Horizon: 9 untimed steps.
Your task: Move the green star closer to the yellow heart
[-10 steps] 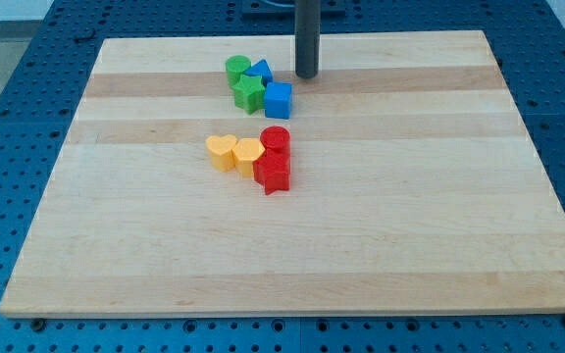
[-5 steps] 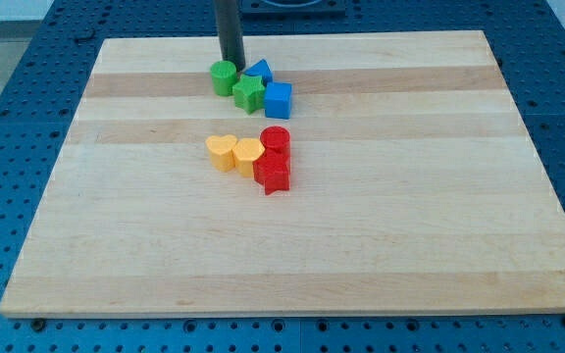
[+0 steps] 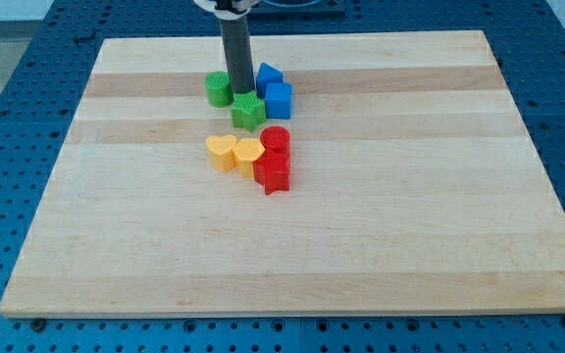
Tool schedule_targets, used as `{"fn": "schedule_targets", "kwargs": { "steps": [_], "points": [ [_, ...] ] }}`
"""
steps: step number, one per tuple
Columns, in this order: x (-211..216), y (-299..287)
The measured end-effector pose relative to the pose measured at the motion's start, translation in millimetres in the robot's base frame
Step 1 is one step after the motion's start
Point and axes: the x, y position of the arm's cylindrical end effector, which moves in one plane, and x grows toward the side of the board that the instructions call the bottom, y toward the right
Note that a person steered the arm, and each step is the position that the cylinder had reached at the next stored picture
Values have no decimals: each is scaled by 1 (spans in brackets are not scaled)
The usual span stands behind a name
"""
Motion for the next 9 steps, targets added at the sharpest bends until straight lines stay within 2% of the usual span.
{"fn": "schedule_targets", "kwargs": {
  "steps": [1, 3, 5, 7, 9],
  "points": [
    [-5, -10],
    [-5, 34],
    [33, 35],
    [48, -1],
    [63, -9]
  ]
}}
